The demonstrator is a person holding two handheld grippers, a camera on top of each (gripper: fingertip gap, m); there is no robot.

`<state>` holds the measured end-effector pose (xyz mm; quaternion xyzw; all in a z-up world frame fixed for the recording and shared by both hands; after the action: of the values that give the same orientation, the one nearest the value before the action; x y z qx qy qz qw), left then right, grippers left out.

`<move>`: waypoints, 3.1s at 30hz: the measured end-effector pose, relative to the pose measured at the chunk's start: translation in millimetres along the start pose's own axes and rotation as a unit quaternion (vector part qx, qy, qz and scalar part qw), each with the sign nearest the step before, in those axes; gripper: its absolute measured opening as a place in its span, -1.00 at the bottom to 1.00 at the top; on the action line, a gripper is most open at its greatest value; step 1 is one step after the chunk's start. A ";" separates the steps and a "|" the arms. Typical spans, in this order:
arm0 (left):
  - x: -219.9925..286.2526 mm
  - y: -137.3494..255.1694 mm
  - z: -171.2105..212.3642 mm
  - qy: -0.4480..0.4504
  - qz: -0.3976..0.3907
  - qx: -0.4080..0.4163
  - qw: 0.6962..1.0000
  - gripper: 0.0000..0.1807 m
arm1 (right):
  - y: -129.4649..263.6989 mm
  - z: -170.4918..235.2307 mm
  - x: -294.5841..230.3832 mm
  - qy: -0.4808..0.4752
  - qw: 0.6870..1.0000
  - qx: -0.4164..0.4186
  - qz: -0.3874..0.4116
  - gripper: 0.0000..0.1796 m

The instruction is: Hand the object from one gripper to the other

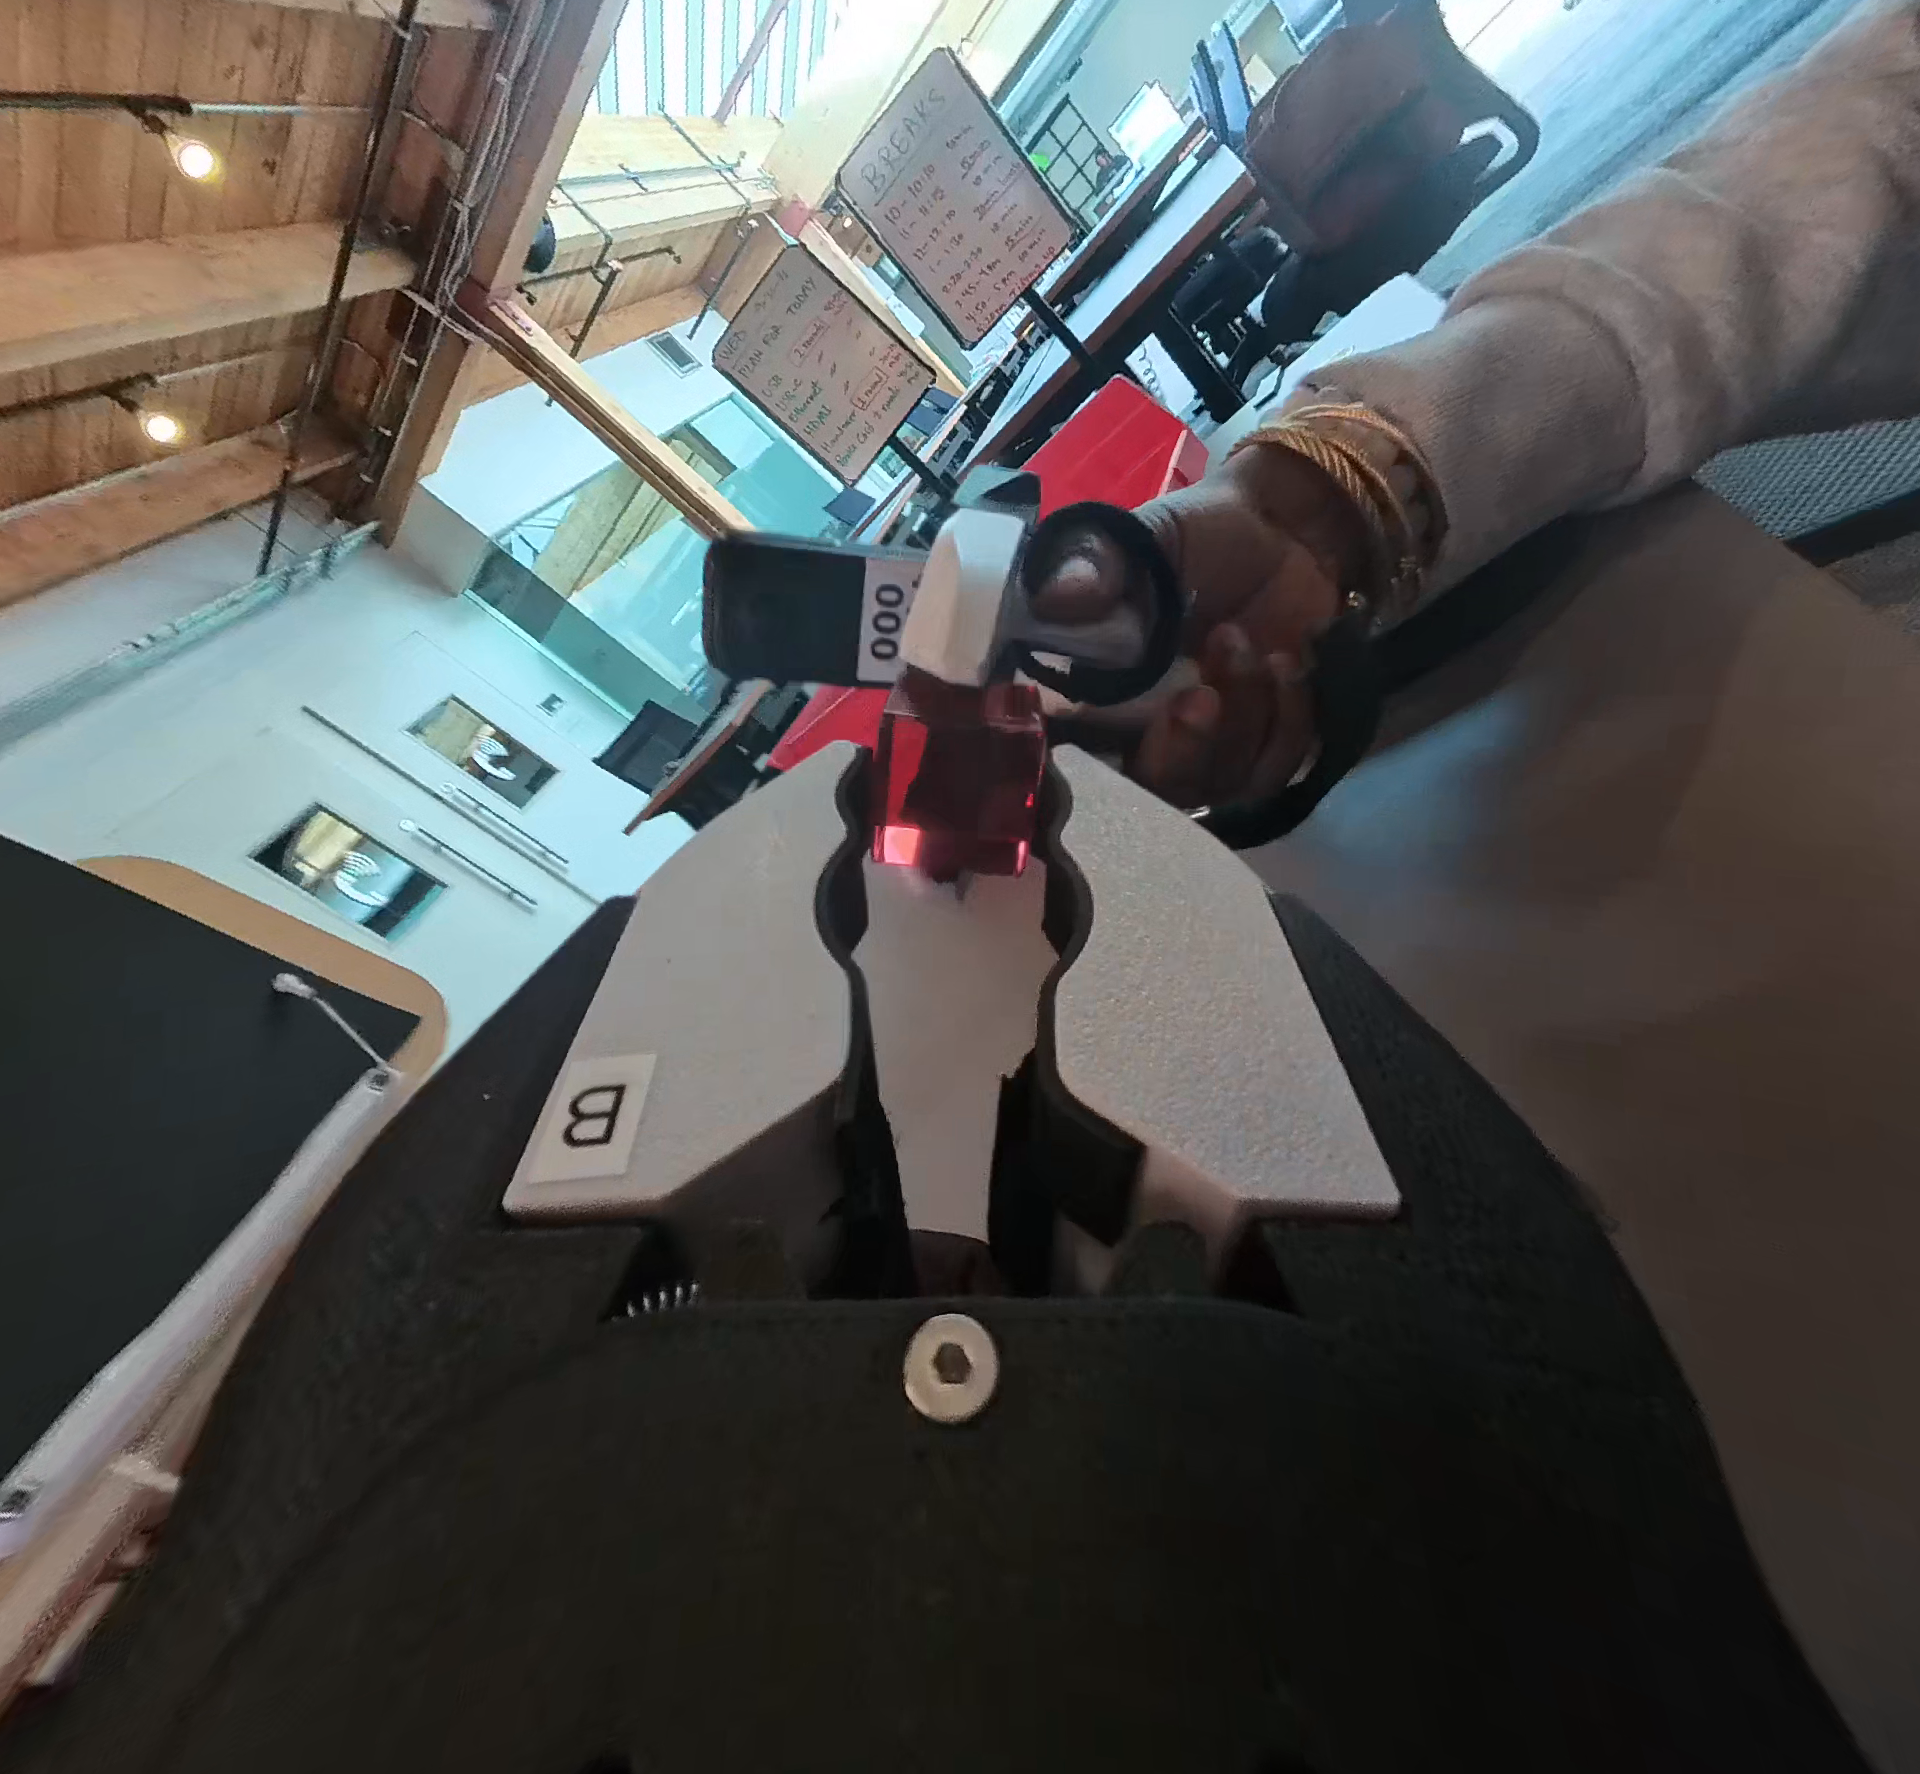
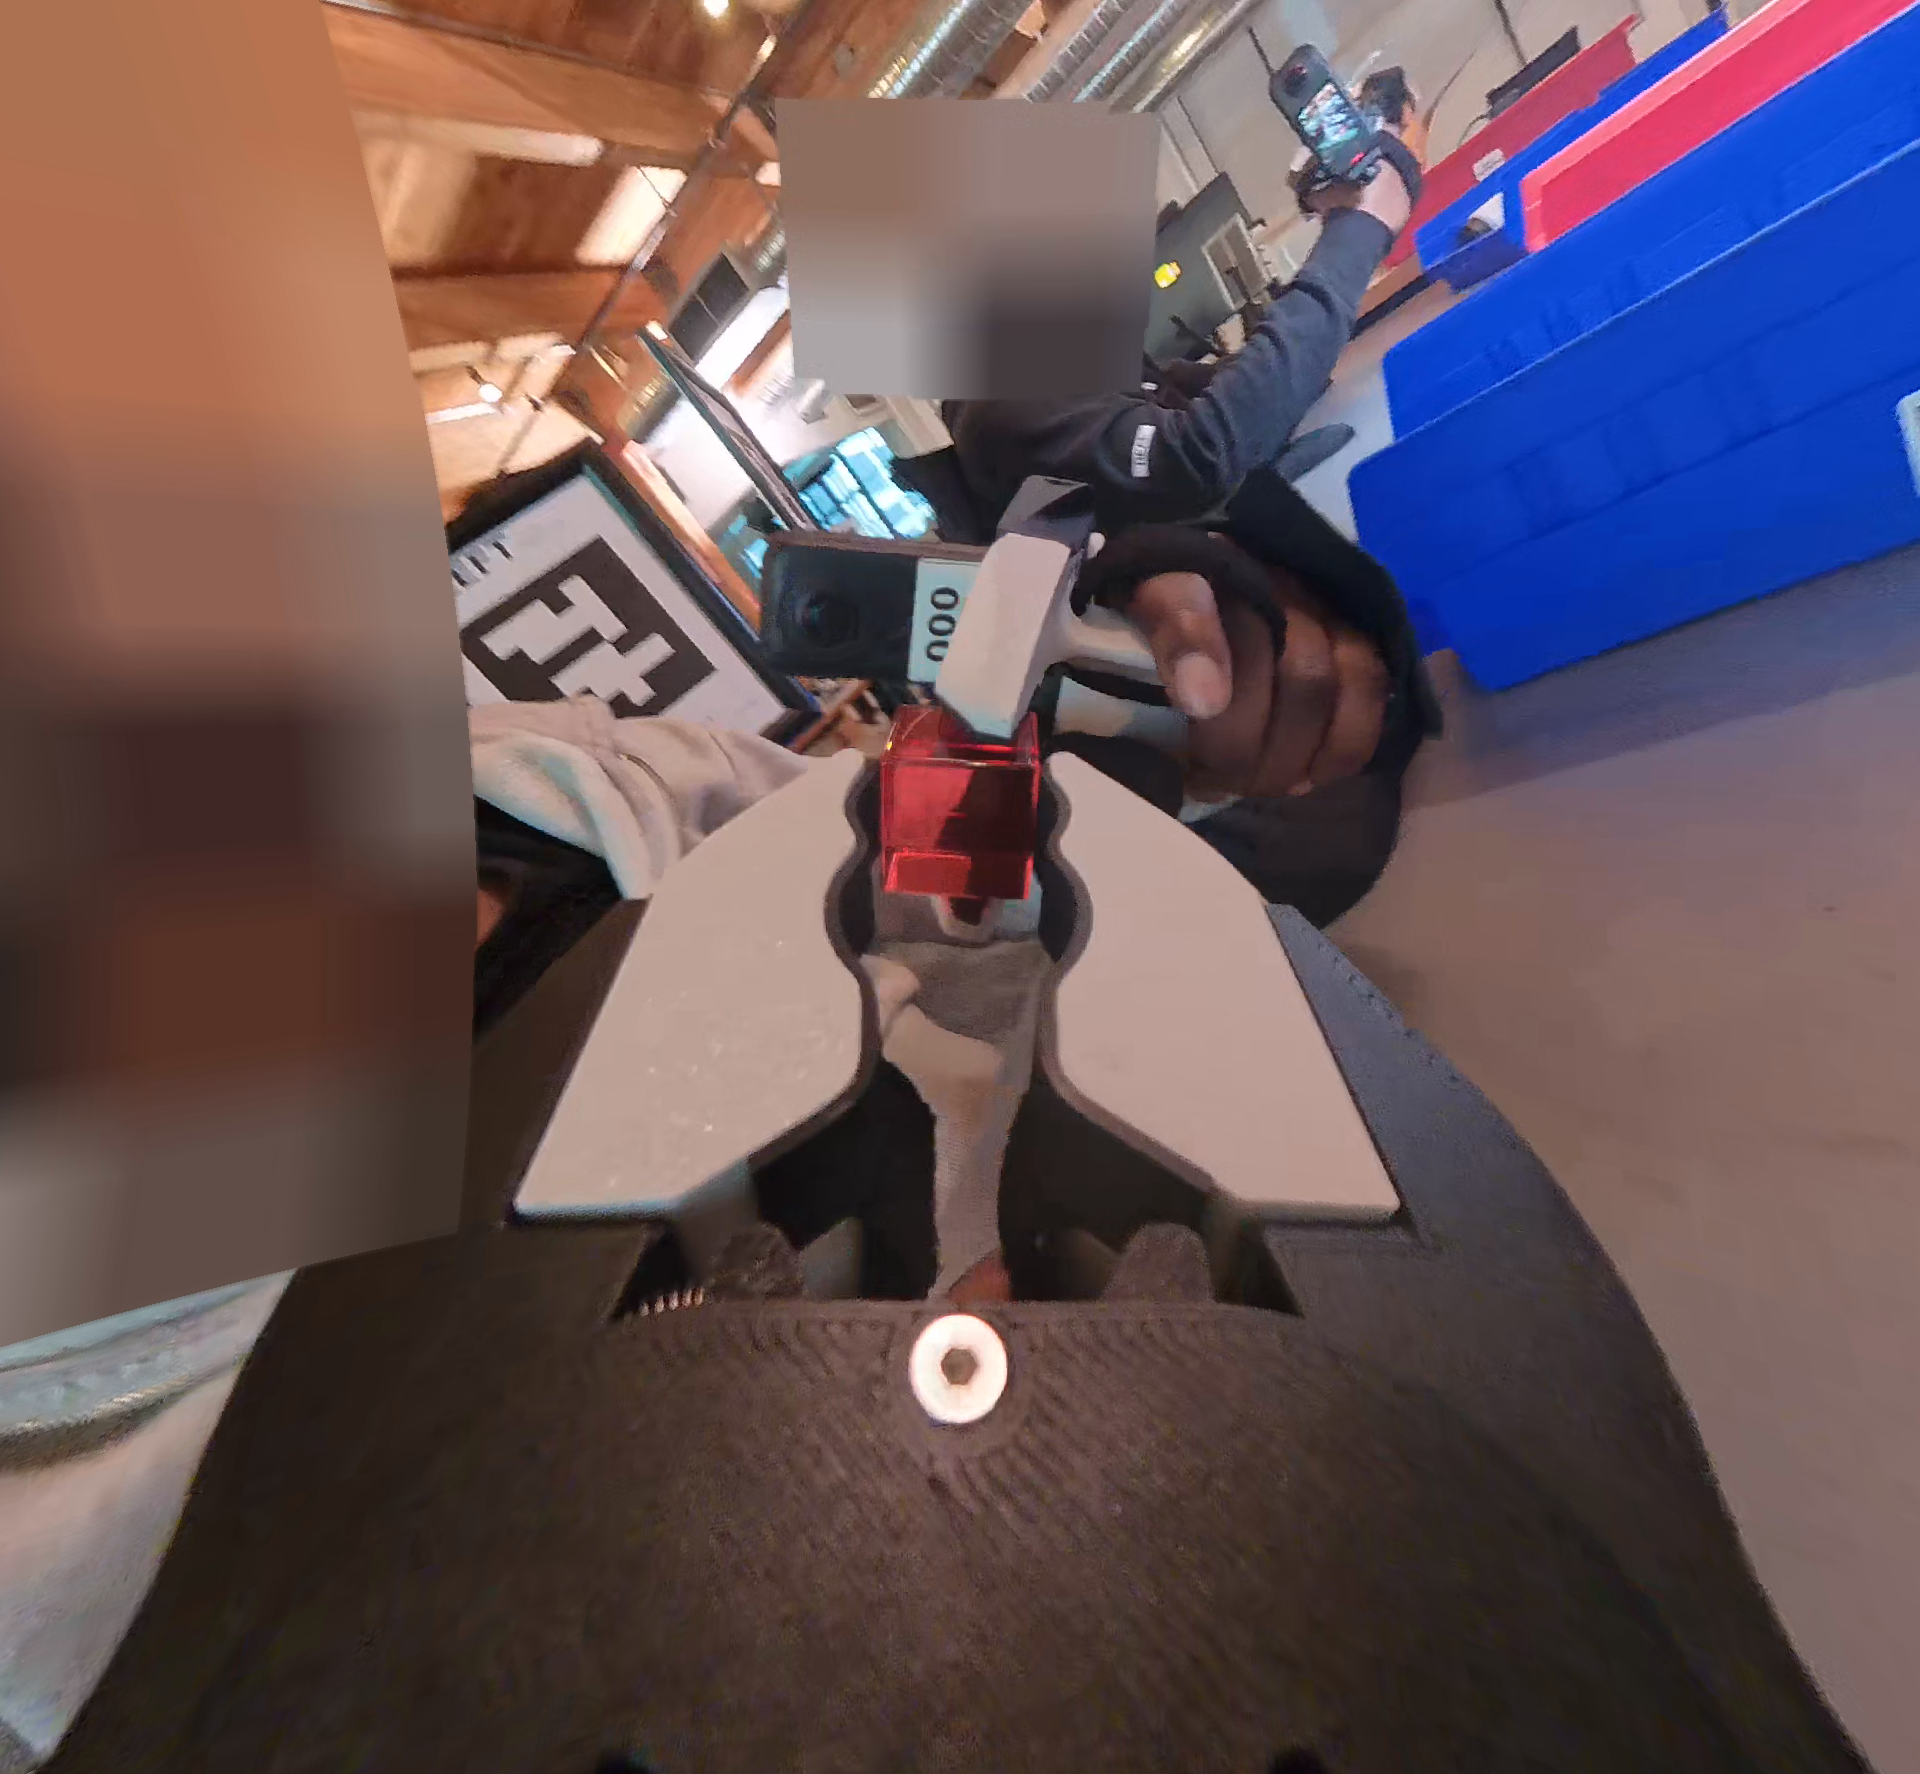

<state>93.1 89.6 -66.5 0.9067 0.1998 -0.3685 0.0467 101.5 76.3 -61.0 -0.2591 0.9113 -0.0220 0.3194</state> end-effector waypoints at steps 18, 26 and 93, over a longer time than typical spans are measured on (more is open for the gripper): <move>14.0 5.5 -13.6 0.623 0.261 0.038 0.736 -0.48 | -6.2 6.9 -11.8 0.716 0.651 -0.136 0.211 -0.69; 9.2 8.6 -12.6 0.613 0.249 0.054 0.748 -0.70 | -4.8 10.1 -1.7 0.736 0.608 -0.174 0.242 -0.69; 2.1 7.7 -8.0 0.531 0.185 0.045 0.826 -0.68 | -6.7 3.2 -2.7 0.720 0.622 -0.146 0.272 -0.54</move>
<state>102.7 85.0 -62.7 0.9835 0.0050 0.1765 -0.0404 108.2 72.3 -60.6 0.0562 0.8702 0.0198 -0.4891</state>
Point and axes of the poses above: each gripper's, where its closed fingertips meet, y back along the fingers, z out of its underside, x = y × z across the jaws, the point moved 1 cm from there along y, back along the fingers, and after that the axes turned 2 degrees about y, right-handed, at the moved point
